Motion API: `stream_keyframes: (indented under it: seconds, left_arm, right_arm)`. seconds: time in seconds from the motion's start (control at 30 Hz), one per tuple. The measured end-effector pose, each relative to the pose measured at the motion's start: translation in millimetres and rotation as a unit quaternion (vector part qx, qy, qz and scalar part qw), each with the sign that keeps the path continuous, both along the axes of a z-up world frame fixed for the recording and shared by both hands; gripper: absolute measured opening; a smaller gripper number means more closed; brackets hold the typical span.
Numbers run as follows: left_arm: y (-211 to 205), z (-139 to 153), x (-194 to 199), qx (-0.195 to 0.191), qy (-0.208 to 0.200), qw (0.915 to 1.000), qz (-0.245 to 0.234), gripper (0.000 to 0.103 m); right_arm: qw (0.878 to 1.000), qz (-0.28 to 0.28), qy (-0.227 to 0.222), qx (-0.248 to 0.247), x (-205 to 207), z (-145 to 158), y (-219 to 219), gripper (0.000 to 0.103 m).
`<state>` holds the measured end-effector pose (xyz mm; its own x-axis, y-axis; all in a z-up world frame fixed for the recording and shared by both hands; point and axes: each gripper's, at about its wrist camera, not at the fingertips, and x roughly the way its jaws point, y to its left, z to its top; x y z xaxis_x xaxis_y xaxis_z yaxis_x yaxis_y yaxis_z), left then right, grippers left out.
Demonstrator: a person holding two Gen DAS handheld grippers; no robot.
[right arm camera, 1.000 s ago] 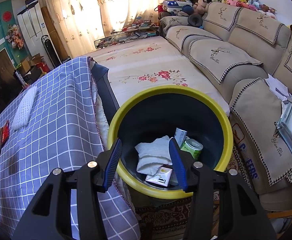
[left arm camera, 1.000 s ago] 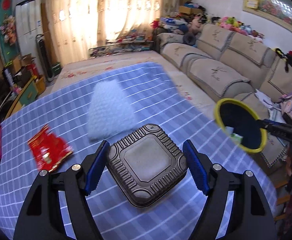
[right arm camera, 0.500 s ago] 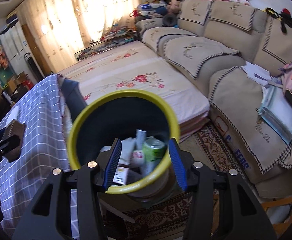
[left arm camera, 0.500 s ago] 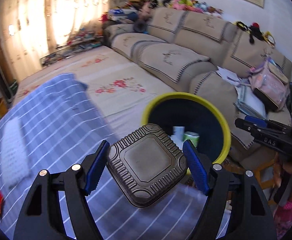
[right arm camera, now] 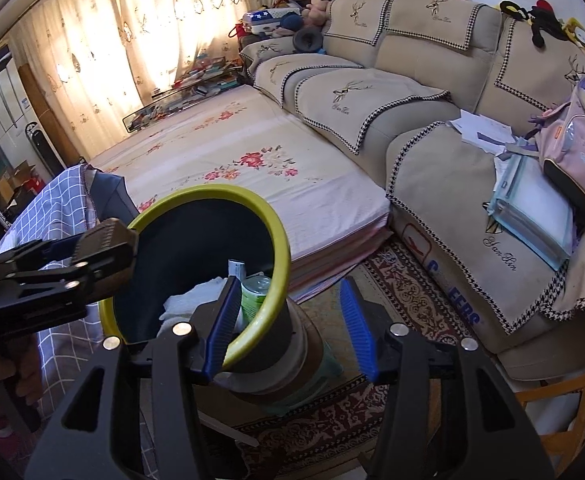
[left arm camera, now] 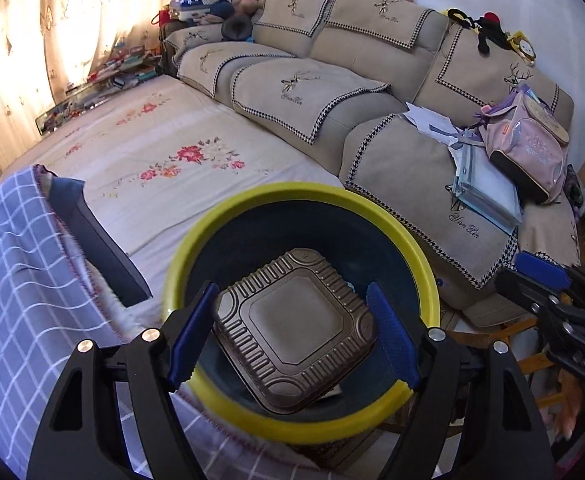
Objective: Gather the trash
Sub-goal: 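Grasp the brown square tray with the left gripper and drop it into the bin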
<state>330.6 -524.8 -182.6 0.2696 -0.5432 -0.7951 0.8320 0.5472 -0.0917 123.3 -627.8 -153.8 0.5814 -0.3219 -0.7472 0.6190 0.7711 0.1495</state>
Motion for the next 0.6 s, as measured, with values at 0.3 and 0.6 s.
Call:
stream_keyframes:
  seconds: [0.3,0.6]
  left_arm:
    - [38,22,4,-0.038,-0.008,0.9990,0.021,0.090]
    - [215,84,-5,-0.116,-0.077,0.9820,0.128,0.097]
  right_arm:
    - [1.000,0.010,-0.006,-0.011,2,12,13,0.052]
    - [0.999,0.051,-0.002,-0.014,29,14,42,0.052]
